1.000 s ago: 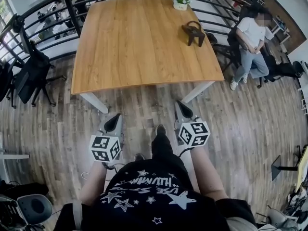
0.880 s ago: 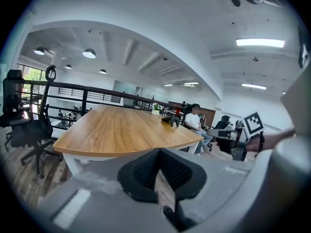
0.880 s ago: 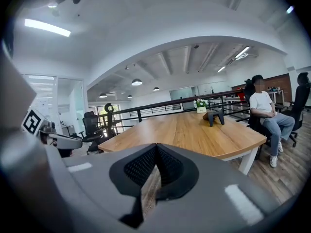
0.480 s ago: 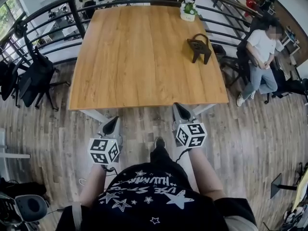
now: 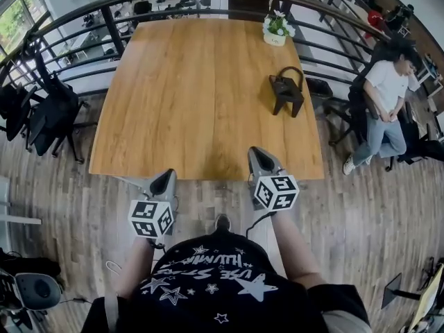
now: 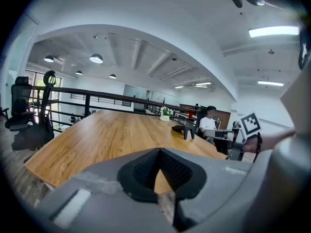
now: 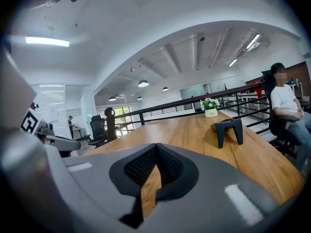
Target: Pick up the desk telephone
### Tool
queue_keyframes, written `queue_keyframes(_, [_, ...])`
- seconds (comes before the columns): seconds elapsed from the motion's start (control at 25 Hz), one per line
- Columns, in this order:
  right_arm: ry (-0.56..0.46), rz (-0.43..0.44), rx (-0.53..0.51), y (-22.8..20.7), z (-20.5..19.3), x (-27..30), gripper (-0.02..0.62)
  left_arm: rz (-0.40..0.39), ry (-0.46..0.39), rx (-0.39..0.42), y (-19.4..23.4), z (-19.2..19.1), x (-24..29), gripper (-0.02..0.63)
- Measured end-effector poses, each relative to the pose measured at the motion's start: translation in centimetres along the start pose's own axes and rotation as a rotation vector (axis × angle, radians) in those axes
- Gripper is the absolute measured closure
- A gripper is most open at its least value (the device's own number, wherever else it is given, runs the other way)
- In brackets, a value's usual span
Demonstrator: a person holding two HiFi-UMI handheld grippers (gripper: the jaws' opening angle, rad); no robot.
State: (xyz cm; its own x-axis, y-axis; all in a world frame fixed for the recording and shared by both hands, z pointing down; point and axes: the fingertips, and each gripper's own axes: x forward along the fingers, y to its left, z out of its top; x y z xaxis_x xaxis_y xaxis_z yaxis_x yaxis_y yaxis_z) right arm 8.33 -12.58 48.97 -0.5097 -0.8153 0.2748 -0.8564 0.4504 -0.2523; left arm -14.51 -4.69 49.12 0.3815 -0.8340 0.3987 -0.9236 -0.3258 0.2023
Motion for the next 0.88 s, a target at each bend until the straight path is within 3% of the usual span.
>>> queue_keyframes(0.44, [0.011,-0.003,0.034,-6.6,1.4,1.0,0.595,0.076,0.005,-0.024,-2.6,0.5,4.0,0.604])
queue_keyframes(0.88, [0.01,-0.056,0.106,-10.5,0.6,0.4,0.595,0.041,0.04,-0.007,-3.9,1.2,7.0,0.604])
